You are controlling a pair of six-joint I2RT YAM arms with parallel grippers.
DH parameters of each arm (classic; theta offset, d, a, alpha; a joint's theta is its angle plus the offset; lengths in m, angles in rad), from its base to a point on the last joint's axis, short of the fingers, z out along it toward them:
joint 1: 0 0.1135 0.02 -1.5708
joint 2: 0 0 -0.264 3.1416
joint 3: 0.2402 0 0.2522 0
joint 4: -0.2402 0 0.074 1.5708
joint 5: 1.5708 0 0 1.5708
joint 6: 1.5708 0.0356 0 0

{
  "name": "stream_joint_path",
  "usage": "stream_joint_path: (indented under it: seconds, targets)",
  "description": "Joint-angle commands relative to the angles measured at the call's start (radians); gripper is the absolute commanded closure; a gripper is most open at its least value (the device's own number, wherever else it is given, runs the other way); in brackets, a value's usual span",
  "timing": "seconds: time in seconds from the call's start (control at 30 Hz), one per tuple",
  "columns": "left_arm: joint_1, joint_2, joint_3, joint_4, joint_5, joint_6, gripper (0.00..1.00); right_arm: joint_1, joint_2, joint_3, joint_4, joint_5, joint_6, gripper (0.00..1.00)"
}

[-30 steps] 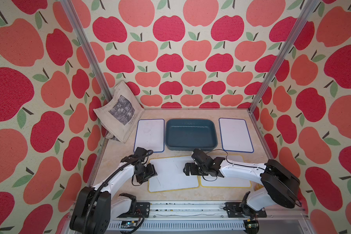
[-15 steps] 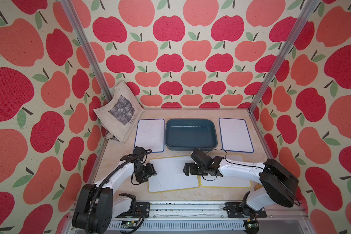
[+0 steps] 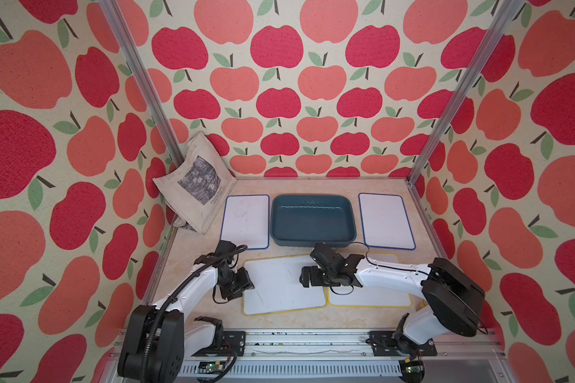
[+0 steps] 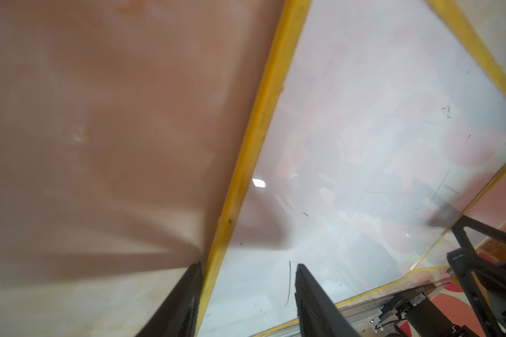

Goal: Put the whiteboard into the storage box
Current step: Pick up the whiteboard at the center of the board.

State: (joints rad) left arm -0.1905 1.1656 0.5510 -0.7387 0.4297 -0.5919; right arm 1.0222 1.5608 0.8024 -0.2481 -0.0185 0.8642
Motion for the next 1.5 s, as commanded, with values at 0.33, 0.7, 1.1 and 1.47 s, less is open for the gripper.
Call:
stream_joint_path:
  seconds: [0.33,0.7,1.1,1.47]
  targets:
    - [0.004,-0.071,0.088,0.08,0.409,0.027,0.65,0.043,0.091,-0.02,0.171,-0.273,-0.014,0.01]
    - [0.034,-0.158,0.11,0.014,0.428,0.041,0.78,0.033,0.087,-0.042,0.211,-0.292,-0.002,0.01]
    - [0.039,-0.198,0.112,-0.007,0.44,0.036,0.9,0.029,0.075,-0.057,0.234,-0.298,0.007,0.01]
    - [0.05,-0.236,0.128,-0.058,0.457,0.042,0.91,0.027,0.063,-0.069,0.283,-0.325,0.013,0.01]
